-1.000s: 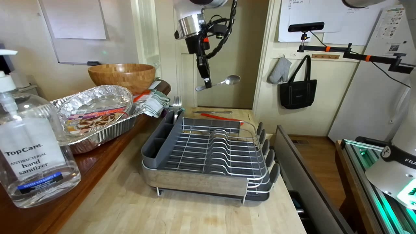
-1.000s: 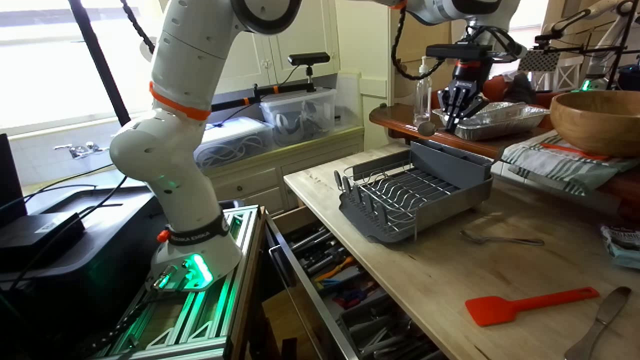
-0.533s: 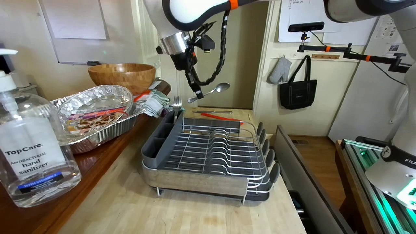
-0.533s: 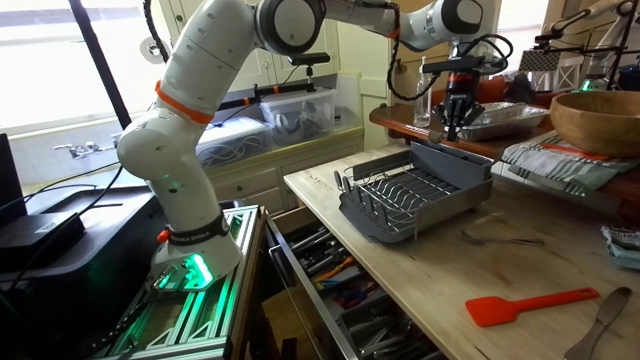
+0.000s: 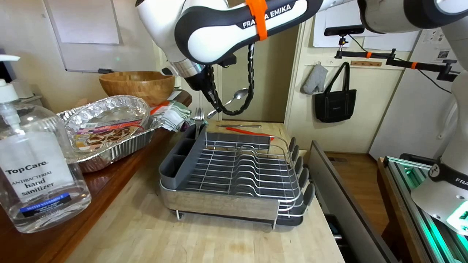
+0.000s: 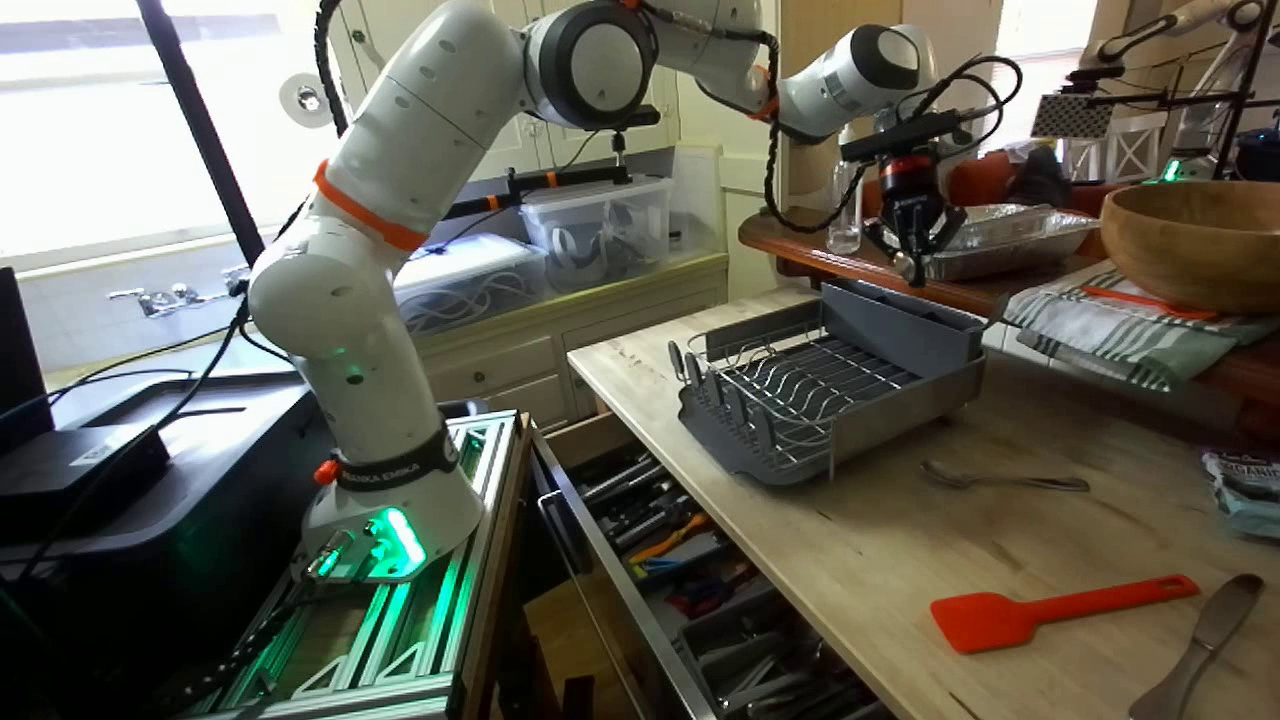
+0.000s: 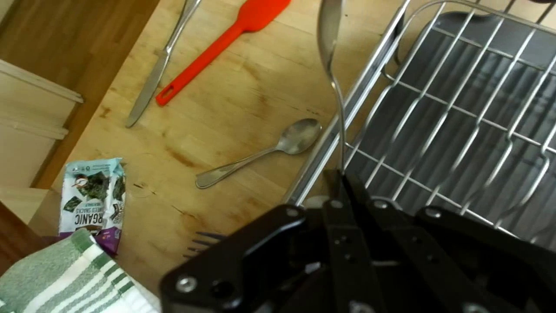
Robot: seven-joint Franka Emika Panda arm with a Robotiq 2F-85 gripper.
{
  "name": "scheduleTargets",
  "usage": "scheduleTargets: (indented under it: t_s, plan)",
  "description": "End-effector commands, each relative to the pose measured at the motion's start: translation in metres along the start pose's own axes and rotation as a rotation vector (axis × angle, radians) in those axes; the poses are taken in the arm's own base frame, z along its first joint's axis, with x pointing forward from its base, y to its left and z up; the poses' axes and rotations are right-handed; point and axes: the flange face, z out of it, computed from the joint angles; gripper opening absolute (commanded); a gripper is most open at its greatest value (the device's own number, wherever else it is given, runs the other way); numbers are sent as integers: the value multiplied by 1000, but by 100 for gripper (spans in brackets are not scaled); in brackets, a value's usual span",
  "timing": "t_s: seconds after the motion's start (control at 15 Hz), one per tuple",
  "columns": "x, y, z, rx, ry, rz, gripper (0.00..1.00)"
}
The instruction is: Put one spoon in the dish rack
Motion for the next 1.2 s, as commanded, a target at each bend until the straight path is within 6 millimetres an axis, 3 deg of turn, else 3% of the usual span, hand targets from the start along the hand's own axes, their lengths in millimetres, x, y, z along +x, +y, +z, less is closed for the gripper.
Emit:
scheduleTargets:
  t_s: [0.0,1.13]
  plan:
    - [17,-2,-2,-102,-17,-82,1]
    - [80,-55,-5,-302,-78,-412,1]
